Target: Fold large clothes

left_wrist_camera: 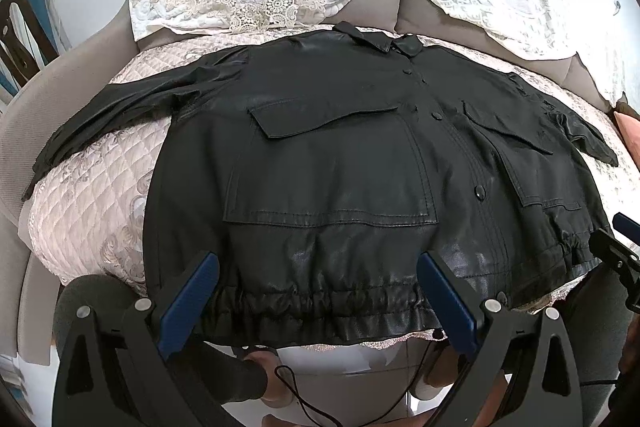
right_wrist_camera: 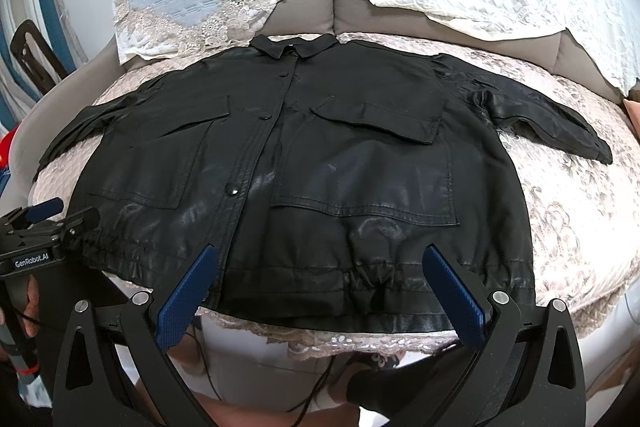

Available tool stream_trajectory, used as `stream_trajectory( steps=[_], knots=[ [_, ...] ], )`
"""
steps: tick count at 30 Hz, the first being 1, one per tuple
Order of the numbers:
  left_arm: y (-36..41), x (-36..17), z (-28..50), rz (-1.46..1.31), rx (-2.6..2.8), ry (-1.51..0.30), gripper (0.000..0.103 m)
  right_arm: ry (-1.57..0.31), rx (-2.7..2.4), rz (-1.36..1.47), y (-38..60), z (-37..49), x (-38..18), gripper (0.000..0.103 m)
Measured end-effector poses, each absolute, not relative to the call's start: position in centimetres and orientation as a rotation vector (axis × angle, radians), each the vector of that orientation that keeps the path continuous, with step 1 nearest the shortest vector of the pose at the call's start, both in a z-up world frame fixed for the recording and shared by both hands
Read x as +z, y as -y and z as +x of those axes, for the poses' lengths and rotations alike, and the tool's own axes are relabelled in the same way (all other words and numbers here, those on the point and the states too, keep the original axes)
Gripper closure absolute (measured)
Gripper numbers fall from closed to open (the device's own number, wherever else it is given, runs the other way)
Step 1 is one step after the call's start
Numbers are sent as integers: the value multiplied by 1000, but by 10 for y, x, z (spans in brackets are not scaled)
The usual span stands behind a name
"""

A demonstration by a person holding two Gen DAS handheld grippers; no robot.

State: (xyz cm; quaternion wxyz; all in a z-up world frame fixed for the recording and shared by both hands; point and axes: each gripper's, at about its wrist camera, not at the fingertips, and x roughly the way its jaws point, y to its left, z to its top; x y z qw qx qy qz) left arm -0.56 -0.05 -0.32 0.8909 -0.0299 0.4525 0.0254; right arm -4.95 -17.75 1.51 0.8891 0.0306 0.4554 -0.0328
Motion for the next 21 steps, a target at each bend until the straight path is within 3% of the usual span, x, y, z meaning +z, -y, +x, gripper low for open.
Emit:
stream_trajectory(
  steps=[21],
  knots=[
    [0, -7, -8, -85, 51, -949, 3, -954, -63, 49, 171, -48, 16, 1]
  ],
)
